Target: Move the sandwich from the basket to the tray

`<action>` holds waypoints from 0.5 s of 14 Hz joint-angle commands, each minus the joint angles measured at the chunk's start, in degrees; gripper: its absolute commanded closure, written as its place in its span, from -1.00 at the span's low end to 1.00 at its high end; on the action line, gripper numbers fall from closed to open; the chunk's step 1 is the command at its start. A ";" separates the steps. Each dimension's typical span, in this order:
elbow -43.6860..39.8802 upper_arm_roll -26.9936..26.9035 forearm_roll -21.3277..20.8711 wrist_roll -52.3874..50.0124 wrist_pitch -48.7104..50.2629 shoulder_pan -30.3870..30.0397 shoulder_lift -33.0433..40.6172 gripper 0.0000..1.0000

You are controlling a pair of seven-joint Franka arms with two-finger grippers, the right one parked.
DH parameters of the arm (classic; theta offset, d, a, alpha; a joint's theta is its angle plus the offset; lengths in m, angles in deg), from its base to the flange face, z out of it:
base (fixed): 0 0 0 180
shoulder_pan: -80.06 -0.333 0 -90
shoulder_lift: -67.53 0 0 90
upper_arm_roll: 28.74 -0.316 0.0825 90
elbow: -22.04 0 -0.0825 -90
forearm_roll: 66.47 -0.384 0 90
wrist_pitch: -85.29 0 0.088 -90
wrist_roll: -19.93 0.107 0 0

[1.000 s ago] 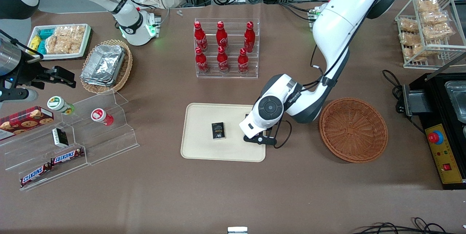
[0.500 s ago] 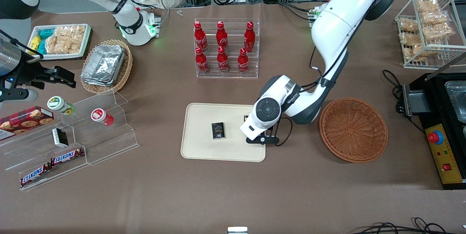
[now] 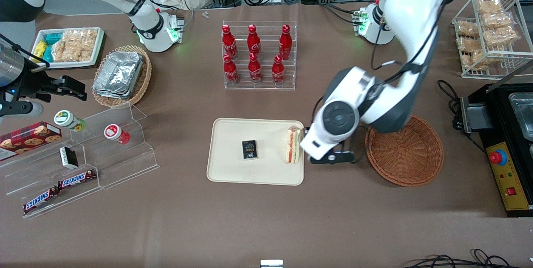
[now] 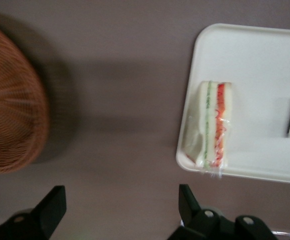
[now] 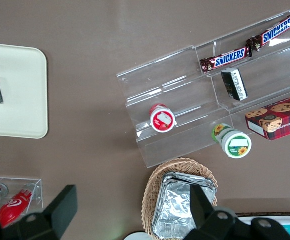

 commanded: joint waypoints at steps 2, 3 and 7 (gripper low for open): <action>6.47 0.09 -0.03 13.87 4.76 -8.85 12.34 -0.99; 7.52 0.09 -0.03 17.57 5.46 -11.22 14.89 -0.99; 8.85 0.00 0.32 19.37 10.37 -16.69 20.62 -1.00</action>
